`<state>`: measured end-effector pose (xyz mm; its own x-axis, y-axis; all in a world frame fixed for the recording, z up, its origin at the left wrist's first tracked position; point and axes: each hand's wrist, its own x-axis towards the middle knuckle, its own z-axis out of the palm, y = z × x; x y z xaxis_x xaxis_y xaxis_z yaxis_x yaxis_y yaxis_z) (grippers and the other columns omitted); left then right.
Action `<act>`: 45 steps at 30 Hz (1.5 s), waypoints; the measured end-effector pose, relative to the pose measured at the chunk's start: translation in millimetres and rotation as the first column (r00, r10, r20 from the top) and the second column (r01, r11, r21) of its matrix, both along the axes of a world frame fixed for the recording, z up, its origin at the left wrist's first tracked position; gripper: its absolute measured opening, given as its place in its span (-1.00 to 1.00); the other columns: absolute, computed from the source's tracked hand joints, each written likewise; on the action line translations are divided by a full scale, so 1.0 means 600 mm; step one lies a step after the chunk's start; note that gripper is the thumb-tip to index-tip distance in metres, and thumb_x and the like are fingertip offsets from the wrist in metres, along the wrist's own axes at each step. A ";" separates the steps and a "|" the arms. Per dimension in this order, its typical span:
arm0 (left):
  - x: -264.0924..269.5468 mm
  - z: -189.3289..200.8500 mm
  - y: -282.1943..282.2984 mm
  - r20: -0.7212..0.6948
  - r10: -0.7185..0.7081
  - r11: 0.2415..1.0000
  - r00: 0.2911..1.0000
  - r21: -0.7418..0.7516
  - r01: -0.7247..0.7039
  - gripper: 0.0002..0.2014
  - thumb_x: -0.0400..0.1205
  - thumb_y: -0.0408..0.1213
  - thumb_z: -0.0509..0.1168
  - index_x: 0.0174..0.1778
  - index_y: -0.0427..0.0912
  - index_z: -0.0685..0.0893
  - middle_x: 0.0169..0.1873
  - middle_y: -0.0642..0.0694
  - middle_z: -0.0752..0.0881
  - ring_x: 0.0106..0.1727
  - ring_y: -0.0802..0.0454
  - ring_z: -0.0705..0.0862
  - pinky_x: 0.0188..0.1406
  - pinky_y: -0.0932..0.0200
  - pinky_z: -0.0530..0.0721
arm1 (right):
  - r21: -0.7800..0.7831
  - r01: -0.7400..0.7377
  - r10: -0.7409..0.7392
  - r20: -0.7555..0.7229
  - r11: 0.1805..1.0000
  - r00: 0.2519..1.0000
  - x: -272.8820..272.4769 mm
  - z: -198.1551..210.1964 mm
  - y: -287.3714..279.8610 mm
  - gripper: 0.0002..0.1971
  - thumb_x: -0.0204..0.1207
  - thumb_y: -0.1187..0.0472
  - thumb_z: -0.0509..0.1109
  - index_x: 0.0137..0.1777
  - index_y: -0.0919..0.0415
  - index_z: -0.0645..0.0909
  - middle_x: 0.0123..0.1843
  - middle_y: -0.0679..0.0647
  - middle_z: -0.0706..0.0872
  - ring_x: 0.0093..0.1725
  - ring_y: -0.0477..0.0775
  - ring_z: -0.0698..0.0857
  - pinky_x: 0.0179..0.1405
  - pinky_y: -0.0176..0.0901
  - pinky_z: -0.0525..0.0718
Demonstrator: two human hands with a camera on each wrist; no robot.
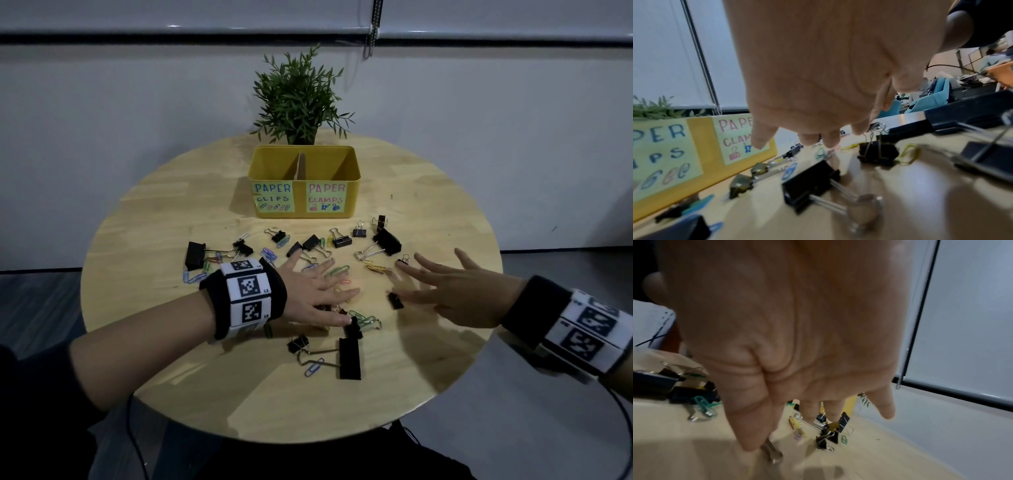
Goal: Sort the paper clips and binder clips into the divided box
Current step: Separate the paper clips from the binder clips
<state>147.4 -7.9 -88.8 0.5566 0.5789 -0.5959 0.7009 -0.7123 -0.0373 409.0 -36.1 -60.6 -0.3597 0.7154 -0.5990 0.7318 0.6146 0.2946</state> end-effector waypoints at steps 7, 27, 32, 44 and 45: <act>-0.007 0.002 0.021 -0.077 0.107 0.992 0.991 0.081 -0.101 -0.34 0.65 0.29 -0.30 0.64 0.16 -0.31 0.66 0.03 -0.33 0.65 -0.07 -0.41 0.47 -0.54 -0.40 | -0.099 0.074 -0.092 -0.194 0.992 0.977 -0.058 -0.015 0.040 -0.37 0.71 0.21 -0.04 0.69 0.01 -0.26 0.73 -0.06 -0.26 0.72 0.01 -0.15 0.62 0.31 0.01; -0.076 0.020 -0.126 0.036 -0.027 1.000 0.999 0.009 0.027 -0.15 0.36 0.46 -0.45 0.63 0.28 -0.22 0.65 0.05 -0.36 0.61 -0.01 -0.52 0.51 -0.45 -0.43 | -0.159 -0.142 0.105 -0.217 0.977 0.970 -0.070 -0.027 0.006 -0.39 0.72 0.12 -0.05 0.67 -0.12 -0.27 0.70 -0.19 -0.32 0.70 -0.11 -0.26 0.62 0.44 -0.13; -0.071 0.010 -0.120 0.059 -0.043 0.998 0.997 0.049 0.040 -0.35 0.53 0.38 -0.32 0.59 0.42 -0.17 0.66 0.01 -0.35 0.61 -0.16 -0.50 0.48 -0.53 -0.40 | -0.030 -0.205 0.176 -0.395 0.978 0.901 -0.068 -0.028 0.029 -0.42 0.71 0.16 -0.01 0.67 -0.21 -0.08 0.73 -0.17 -0.17 0.71 -0.10 0.04 0.53 0.19 0.25; -0.084 0.015 -0.104 -0.032 0.124 0.967 0.992 0.226 -0.114 -0.24 0.60 0.37 -0.16 0.68 0.07 -0.05 0.69 -0.13 -0.20 0.68 -0.16 -0.32 0.59 -0.41 -0.27 | 0.092 -0.236 0.251 -0.470 0.967 0.846 -0.068 -0.053 0.035 -0.49 0.70 0.15 0.06 0.65 -0.01 0.18 0.70 -0.10 0.18 0.63 0.00 0.33 0.42 0.05 0.52; -0.082 0.015 -0.106 0.006 0.135 0.959 0.991 0.252 -0.132 -0.22 0.61 0.35 -0.14 0.69 0.00 -0.08 0.70 -0.12 -0.16 0.70 -0.14 -0.27 0.62 -0.36 -0.21 | 0.105 -0.232 0.254 -0.442 0.967 0.860 -0.073 -0.058 0.038 -0.48 0.70 0.15 0.02 0.67 0.00 0.12 0.72 -0.10 0.13 0.65 0.00 0.29 0.42 0.06 0.53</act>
<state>98.4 -71.6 -79.6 0.4576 0.7795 -0.4277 0.7876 -0.5786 -0.2117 365.3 -13.1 -95.1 -0.7472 0.5932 -0.2995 0.6208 0.7840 0.0040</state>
